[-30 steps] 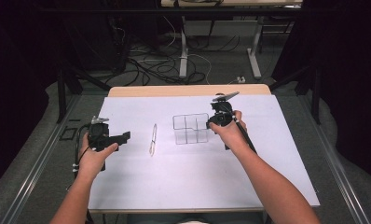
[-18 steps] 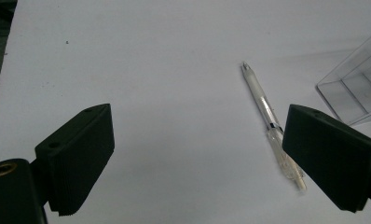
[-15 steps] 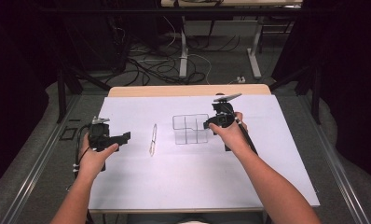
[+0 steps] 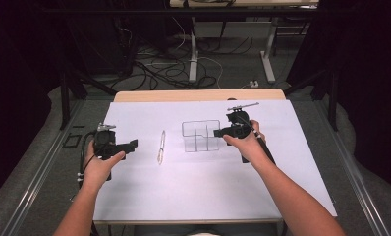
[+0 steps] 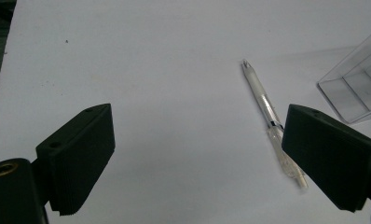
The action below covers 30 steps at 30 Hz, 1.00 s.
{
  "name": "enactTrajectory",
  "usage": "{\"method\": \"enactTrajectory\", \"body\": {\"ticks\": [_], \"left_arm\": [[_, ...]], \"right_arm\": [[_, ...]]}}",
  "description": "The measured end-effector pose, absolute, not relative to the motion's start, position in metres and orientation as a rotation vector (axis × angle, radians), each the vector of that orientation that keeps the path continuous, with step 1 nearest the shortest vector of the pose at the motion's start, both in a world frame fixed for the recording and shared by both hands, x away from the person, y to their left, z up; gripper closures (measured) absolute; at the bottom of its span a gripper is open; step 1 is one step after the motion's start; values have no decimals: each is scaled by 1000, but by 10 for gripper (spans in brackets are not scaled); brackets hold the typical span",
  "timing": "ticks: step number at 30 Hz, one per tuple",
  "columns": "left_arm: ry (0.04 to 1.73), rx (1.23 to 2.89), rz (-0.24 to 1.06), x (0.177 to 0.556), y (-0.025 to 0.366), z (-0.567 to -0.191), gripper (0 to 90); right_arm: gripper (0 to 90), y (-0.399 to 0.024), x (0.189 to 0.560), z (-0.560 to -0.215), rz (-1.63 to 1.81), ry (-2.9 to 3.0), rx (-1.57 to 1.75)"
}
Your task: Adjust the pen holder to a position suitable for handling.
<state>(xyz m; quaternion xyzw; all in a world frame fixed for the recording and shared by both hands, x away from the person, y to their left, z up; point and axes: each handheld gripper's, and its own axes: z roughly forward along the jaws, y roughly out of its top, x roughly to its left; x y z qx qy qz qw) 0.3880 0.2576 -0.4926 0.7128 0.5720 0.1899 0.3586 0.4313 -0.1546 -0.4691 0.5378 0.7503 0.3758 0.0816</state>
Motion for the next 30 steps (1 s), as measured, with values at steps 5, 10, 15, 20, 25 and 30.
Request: {"method": "enactTrajectory", "body": {"ticks": [5, 10, 15, 20, 25, 30], "left_arm": [[1475, 1845, 492, 388, 257, -493, 97], [1470, 1853, 496, 388, 256, -494, 102], [1468, 1856, 495, 388, 255, -494, 104], [1463, 1858, 492, 388, 253, -493, 108], [1457, 1856, 487, 388, 251, -492, 116], [1457, 1844, 487, 388, 251, -491, 129]], "right_arm": [[467, -157, 423, -468, 1118, 2264, 1531], [424, -162, 416, -468, 1081, 2309, 1449], [409, -173, 409, -471, 1033, 2355, 1349], [366, -184, 403, -475, 1010, 2376, 1344], [306, -196, 397, -480, 1017, 2357, 1307], [237, -211, 390, -484, 1030, 2320, 1310]]}}
